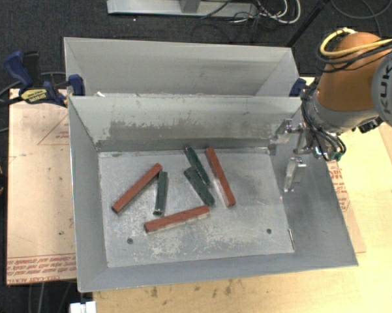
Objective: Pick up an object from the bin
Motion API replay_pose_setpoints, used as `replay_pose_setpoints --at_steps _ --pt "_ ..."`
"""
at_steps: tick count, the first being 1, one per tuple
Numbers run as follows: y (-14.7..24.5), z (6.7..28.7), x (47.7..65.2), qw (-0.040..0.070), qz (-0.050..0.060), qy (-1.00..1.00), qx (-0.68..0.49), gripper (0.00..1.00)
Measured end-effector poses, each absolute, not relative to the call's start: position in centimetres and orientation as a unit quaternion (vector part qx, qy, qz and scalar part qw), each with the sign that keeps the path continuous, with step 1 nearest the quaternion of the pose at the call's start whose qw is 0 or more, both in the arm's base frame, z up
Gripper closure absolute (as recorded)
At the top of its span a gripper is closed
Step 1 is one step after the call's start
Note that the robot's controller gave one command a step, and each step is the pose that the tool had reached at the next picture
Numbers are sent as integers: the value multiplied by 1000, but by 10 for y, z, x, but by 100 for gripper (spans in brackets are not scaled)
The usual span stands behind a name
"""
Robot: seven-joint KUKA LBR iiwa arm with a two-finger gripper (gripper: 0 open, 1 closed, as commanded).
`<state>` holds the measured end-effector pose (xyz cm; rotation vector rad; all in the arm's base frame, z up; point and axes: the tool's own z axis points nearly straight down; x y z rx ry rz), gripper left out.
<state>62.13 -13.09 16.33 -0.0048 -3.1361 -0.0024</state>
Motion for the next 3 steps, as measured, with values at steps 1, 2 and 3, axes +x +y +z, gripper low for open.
replay_pose_setpoints --at_steps 1,2,3 --pt "-131 168 623 -1 0 -1000 0 0" --pt "-75 95 620 -3 0 -999 -34 0" --pt "-57 79 622 -3 0 -999 -38 0"
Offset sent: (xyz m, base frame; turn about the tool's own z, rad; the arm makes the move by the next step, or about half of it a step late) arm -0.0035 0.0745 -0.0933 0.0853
